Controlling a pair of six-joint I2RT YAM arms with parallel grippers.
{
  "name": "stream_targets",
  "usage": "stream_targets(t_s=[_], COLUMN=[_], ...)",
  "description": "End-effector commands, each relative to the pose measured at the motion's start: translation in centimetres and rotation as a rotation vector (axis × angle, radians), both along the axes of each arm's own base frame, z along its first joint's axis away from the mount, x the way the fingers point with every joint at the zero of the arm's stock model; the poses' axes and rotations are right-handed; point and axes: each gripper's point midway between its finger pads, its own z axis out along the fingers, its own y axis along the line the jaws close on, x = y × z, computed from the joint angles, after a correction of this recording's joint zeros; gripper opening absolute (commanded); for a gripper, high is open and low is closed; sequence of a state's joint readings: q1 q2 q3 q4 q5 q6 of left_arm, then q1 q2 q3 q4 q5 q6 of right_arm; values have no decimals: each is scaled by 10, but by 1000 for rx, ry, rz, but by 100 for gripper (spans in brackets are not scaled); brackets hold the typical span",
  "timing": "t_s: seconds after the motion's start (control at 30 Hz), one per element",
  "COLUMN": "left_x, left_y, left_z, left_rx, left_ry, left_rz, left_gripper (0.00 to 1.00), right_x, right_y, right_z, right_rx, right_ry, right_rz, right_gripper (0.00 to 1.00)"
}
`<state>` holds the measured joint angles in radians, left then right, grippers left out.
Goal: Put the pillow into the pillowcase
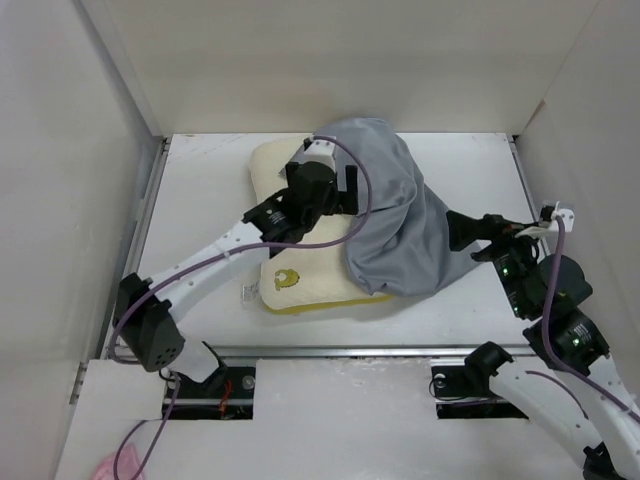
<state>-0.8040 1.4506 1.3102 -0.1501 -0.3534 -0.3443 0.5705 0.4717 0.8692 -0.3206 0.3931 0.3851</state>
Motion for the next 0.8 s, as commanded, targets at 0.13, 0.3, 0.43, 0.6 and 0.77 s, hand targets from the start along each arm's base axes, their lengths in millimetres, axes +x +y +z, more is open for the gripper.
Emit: stream_targets(t_s=[0.13, 0.3, 0.43, 0.6, 0.77], left_x=[24, 39, 45, 40, 29], left_y=[-30, -86, -130, -172, -204], left_z=[13, 0, -23, -78, -121], left_rx=[35, 112, 188, 320, 417], left_ry=[-14, -55, -40, -9, 43], left_rz=[-46, -301, -527, -677, -721], left_gripper=[100, 100, 100, 100, 100], right_x=[1, -2, -15, -35, -57], right_y=[-7, -47, -73, -107, -127], right_z=[-7, -36, -45, -53, -44], right_rx=[-13, 25, 73, 212, 279], right_ry=[73, 214, 257, 271, 202], right_rz=[-46, -281, -409, -599, -621], right_gripper=[100, 100, 100, 100, 100])
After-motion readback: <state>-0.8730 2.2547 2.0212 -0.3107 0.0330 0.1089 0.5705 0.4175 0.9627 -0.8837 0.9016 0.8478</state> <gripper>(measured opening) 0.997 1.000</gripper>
